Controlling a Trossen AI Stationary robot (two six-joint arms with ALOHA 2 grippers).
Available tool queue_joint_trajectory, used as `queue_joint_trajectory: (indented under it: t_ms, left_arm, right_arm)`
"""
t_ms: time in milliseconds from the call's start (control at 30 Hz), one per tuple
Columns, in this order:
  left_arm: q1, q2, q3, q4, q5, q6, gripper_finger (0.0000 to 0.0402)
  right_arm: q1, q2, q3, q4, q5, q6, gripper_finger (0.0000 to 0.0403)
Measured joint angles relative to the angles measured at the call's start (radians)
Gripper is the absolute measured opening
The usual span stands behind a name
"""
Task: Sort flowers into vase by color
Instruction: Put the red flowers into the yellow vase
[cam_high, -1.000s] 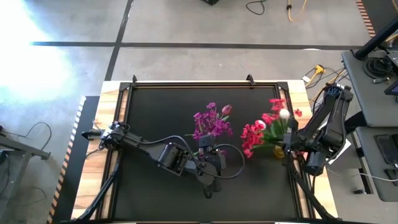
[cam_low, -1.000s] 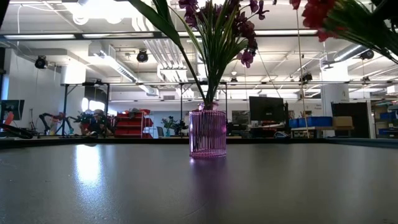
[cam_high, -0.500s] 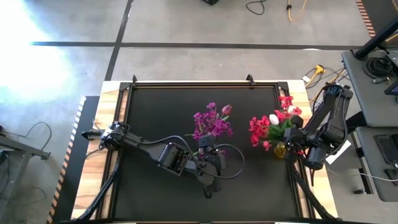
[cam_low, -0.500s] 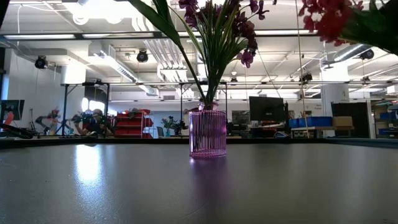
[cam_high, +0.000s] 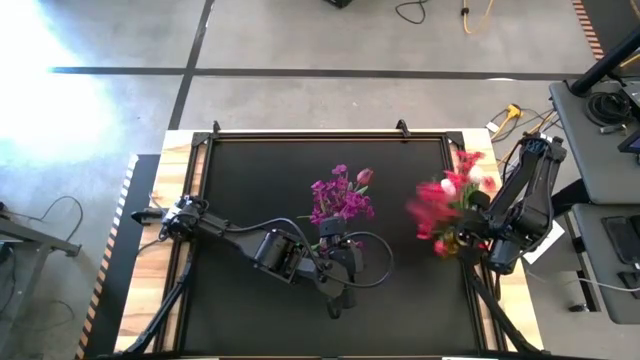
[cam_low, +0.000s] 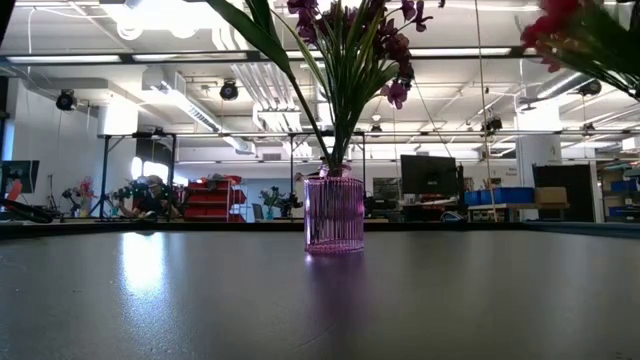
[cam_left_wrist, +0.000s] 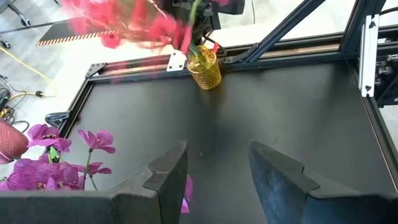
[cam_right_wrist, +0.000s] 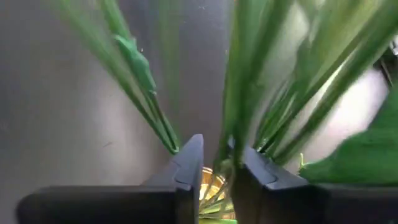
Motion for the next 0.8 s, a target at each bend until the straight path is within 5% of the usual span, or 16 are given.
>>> queue_joint_trajectory:
  t_ms: [467, 800]
  left_arm:
    - [0.000, 0.000, 0.000, -0.038, 0.000, -0.026, 0.0157]
    - [0.000, 0.000, 0.000, -0.038, 0.000, -0.033, 0.0157]
  right_arm:
    - [0.000, 0.000, 0.066, 0.003, -0.036, -0.062, 0.0156]
    - [0.000, 0.001, 0.071, 0.005, -0.279, -0.063, 0.0171]
